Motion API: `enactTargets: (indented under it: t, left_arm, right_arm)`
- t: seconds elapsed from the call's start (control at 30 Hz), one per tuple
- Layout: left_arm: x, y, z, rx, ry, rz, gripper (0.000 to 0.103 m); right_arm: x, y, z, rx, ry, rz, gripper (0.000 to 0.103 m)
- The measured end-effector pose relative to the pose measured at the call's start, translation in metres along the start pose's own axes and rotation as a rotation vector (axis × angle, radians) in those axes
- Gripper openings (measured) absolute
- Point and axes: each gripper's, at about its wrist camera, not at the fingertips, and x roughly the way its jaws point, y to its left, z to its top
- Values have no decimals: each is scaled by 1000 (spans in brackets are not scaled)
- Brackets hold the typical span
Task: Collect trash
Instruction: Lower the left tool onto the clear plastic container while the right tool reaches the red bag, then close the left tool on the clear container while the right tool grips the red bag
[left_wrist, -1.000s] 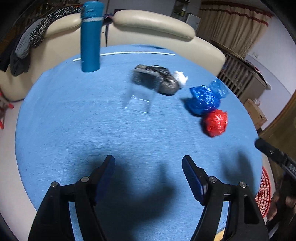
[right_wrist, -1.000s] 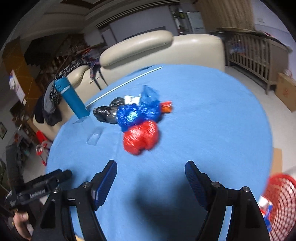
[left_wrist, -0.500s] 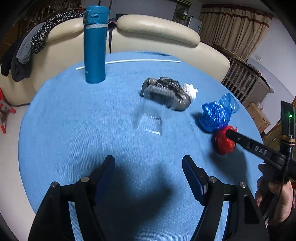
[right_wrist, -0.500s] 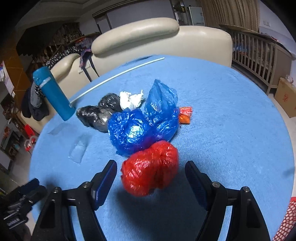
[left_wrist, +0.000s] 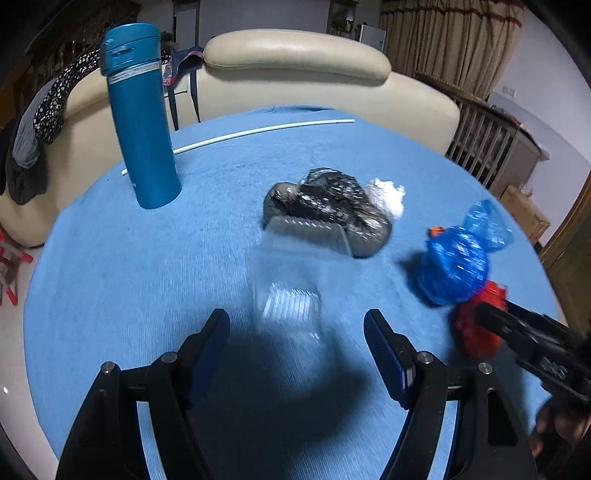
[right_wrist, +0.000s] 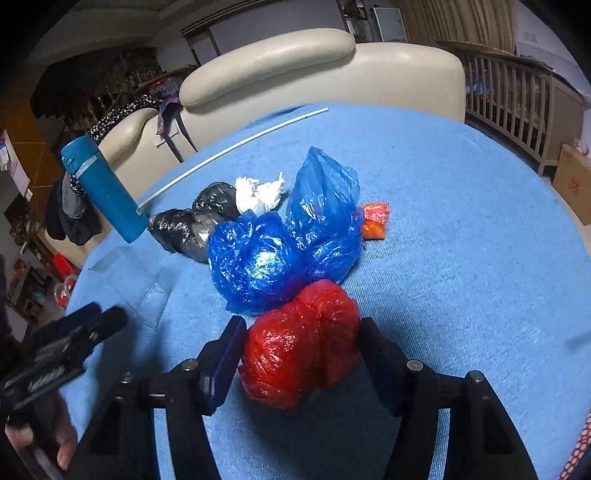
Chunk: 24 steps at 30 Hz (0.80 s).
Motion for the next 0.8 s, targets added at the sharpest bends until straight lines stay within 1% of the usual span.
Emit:
enactTargets:
  t: [0.13, 0.2, 0.23, 0.27, 0.3, 0.37, 0.47, 0.67, 0.8]
  left_arm:
    - [15, 4, 9, 3, 23, 7, 76]
    - [20, 6, 10, -2, 31, -6, 75]
    - [21, 7, 10, -3, 28, -6, 68]
    - [21, 7, 10, 1, 29, 6, 48]
    - [20, 7, 9, 6, 28, 16, 49]
    - [15, 10, 5, -8, 28, 10, 48]
    - [5, 10, -4, -2, 14, 15, 48]
    - [-19, 8, -26, -13, -11, 28, 48]
    - [-35, 0, -43, -8, -28, 32, 48]
  right_arm:
    - [2, 0, -4, 7, -1, 4, 65]
    - [4, 3, -6, 5, 2, 4, 65]
    - [4, 4, -7, 2, 4, 3, 65]
    - [4, 4, -7, 1, 4, 3, 65]
    - [4, 4, -7, 1, 4, 5, 65]
    - [2, 4, -8, 4, 3, 7, 64]
    - [-2, 6, -10, 3, -1, 8, 62]
    - [-20, 12, -26, -2, -22, 24, 62]
    - [-34, 13, -36, 2, -39, 40, 62]
